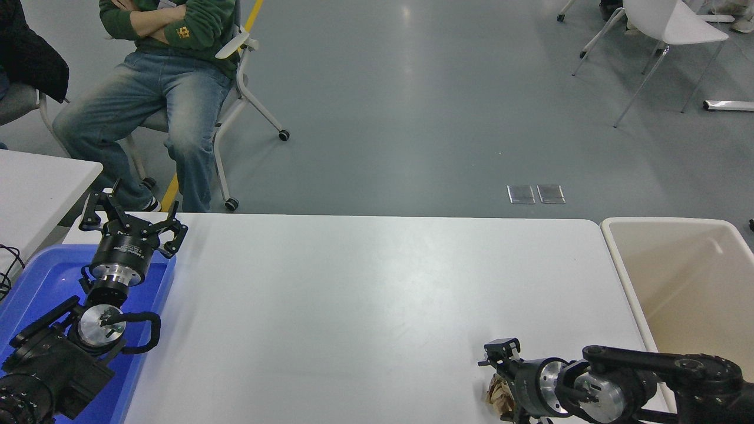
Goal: Clean the table surface
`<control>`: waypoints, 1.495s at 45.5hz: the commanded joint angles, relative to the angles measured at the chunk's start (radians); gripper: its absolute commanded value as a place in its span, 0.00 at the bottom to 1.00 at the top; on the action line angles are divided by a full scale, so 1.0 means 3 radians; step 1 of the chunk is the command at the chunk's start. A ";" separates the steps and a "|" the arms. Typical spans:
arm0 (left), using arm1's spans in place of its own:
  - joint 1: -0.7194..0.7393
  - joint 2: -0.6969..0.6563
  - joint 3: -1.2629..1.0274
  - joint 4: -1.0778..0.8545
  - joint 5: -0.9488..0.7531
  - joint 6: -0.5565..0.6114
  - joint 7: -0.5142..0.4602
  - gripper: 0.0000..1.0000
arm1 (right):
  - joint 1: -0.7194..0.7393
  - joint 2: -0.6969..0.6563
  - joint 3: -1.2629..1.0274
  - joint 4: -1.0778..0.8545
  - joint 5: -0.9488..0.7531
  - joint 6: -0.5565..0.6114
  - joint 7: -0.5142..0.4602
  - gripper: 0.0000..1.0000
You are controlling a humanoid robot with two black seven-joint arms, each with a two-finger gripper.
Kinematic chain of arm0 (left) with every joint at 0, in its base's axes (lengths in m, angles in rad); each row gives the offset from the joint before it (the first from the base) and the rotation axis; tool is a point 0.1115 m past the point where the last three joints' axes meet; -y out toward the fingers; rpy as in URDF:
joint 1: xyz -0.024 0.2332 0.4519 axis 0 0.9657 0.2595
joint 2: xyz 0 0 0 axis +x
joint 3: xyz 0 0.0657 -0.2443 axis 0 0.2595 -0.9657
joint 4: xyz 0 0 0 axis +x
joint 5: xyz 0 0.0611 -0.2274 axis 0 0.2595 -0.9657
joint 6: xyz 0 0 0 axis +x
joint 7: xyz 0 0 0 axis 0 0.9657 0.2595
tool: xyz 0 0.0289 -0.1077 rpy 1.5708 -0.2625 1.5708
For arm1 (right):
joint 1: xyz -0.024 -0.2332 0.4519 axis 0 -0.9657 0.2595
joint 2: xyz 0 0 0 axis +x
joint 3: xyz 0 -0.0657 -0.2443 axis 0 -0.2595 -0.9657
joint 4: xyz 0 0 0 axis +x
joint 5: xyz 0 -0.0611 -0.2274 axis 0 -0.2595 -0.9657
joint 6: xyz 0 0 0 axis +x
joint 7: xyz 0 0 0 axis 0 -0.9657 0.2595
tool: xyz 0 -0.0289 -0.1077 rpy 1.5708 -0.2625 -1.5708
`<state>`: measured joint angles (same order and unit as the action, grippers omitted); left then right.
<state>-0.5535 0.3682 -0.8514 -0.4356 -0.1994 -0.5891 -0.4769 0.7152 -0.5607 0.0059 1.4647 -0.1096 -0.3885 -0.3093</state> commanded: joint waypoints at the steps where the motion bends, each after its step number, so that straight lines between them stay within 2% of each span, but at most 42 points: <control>1: 0.0004 0.0000 0.0000 0.0000 0.0000 0.0000 0.0005 1.00 | -0.0022 0.0008 0.0001 -0.0014 -0.0131 0.0052 0.0008 0.67; 5: 0.0004 0.0000 0.0000 0.0000 0.0000 0.0000 -0.0001 1.00 | -0.0032 0.0003 0.0001 -0.0014 -0.0146 0.0098 0.0013 0.56; 9: -0.0001 0.0000 0.0000 0.0000 0.0000 0.0000 -0.0001 1.00 | -0.0037 -0.0002 -0.0004 -0.0009 -0.0324 0.0155 0.0013 0.34; 11: -0.0001 0.0000 0.0000 0.0000 0.0000 0.0000 -0.0001 1.00 | -0.0037 -0.0008 -0.0004 -0.0009 -0.0381 0.0155 0.0008 0.28; 15: -0.0001 0.0000 0.0000 0.0000 0.0000 0.0000 -0.0001 1.00 | -0.0037 -0.0013 -0.0004 -0.0009 -0.0417 0.0150 0.0003 0.19; 21: -0.0001 0.0000 0.0000 0.0000 0.0000 0.0000 -0.0001 1.00 | -0.0042 -0.0018 -0.0009 -0.0065 -0.0519 0.0124 -0.0017 0.16; 27: 0.0004 0.0000 0.0000 0.0000 0.0000 0.0000 -0.0001 1.00 | -0.0047 -0.0089 0.0001 -0.0055 -0.0514 0.0145 -0.0134 0.00; 32: 0.0004 0.0000 0.0000 0.0000 0.0000 0.0000 -0.0001 1.00 | -0.0078 -0.0176 0.0067 -0.0004 -0.0473 0.0109 -0.0247 0.00; 42: -0.0001 0.0000 0.0000 0.0000 0.0000 0.0000 -0.0001 1.00 | -0.0088 -0.0330 0.0236 0.0128 -0.0397 0.0160 -0.0252 0.00; 49: -0.0001 0.0000 0.0000 0.0000 0.0000 0.0000 -0.0001 1.00 | -0.0088 -0.0447 0.0435 0.0241 -0.0284 0.0374 -0.0309 0.00; 58: -0.0001 0.0000 0.0000 0.0000 0.0000 0.0000 -0.0001 1.00 | -0.0057 -0.0708 0.0768 0.0568 -0.0161 0.0497 -0.0395 0.00; 68: -0.0001 0.0000 0.0000 0.0000 0.0000 0.0000 -0.0001 1.00 | -0.0011 -0.1101 0.0804 0.0935 -0.0090 0.0554 -0.0406 0.00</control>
<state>-0.5535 0.3681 -0.8514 -0.4357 -0.1993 -0.5891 -0.4769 0.7011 -0.7793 0.2057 1.6369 -0.1625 -0.2506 -0.4189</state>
